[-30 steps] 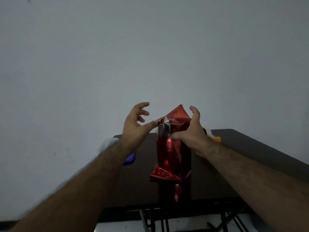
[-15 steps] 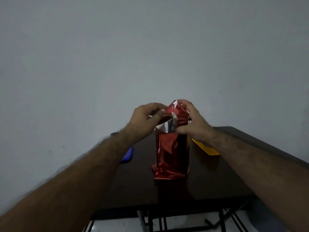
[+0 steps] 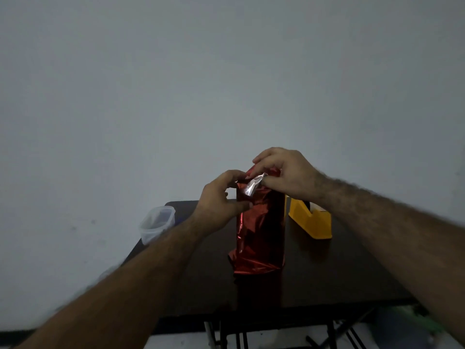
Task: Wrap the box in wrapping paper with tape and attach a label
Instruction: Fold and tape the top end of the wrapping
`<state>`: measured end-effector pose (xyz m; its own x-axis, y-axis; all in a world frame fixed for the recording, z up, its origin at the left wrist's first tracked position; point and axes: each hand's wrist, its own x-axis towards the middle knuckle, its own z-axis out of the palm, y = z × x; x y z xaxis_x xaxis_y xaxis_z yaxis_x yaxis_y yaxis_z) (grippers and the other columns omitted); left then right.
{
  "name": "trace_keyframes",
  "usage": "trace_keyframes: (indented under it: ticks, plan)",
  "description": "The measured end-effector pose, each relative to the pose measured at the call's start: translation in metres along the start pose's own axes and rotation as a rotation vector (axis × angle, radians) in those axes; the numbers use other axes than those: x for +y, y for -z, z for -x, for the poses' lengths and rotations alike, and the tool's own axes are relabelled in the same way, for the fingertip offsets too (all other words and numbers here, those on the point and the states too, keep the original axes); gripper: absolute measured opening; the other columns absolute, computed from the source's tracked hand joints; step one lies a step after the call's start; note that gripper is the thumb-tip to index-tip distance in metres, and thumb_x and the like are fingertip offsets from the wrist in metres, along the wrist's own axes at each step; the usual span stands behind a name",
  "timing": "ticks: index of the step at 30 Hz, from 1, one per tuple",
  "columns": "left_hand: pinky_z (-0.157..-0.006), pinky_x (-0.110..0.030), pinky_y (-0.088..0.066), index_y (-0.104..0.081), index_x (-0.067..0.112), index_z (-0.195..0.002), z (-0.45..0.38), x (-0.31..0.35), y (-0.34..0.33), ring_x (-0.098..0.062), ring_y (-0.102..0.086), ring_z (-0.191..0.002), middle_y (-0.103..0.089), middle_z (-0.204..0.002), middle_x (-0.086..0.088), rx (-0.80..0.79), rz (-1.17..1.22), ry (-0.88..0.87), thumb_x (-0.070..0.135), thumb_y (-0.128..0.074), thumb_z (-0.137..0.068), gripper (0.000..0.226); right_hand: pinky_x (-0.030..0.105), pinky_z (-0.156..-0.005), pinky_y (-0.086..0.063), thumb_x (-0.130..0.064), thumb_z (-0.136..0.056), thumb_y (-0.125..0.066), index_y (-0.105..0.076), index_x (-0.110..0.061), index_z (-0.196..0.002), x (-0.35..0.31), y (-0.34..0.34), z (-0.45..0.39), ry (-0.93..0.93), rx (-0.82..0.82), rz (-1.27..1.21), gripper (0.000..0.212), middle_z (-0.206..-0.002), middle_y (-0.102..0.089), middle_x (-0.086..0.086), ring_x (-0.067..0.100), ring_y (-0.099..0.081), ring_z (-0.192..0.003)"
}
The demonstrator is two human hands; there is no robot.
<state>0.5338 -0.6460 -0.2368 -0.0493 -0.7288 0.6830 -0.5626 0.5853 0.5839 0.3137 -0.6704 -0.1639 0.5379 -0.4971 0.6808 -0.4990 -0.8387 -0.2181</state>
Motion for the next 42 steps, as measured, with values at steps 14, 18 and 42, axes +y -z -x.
trace_keyframes:
  ticks: [14, 18, 42]
  plan:
    - [-0.084, -0.046, -0.059, -0.069, 0.019, -0.1, -0.009, -0.002, -0.012, -0.019, -0.071, -0.09, -0.074, -0.09, 0.002, 0.187, 0.134, -0.011, 0.027, -0.059, -0.103, 0.013, 0.041, -0.088, -0.064, -0.007, -0.085, -0.084, -0.082, -0.019, -0.11, -0.005, 0.016, -0.028, -0.078, -0.091, -0.173, 0.028, -0.096, -0.081, 0.0, 0.017, -0.078, -0.091]
    - [-0.09, -0.055, -0.057, -0.068, 0.016, -0.094, -0.013, -0.001, -0.01, -0.029, -0.068, -0.095, -0.072, -0.092, -0.006, 0.125, 0.231, 0.061, 0.031, -0.056, -0.101, 0.02, 0.03, -0.083, -0.063, 0.002, -0.094, -0.071, -0.08, -0.014, -0.112, -0.009, 0.024, -0.036, -0.078, -0.042, -0.133, 0.026, -0.096, -0.08, 0.001, 0.009, -0.077, -0.089]
    - [-0.089, -0.055, -0.054, -0.063, 0.011, -0.087, -0.022, 0.009, -0.008, -0.021, -0.061, -0.085, -0.066, -0.095, -0.016, 0.069, 0.259, 0.123, 0.045, -0.051, -0.098, 0.037, 0.033, -0.082, -0.061, -0.017, -0.085, -0.085, -0.084, -0.021, -0.094, -0.005, 0.024, -0.025, 0.07, 0.014, 0.14, 0.01, -0.09, -0.078, -0.009, 0.006, -0.072, -0.087]
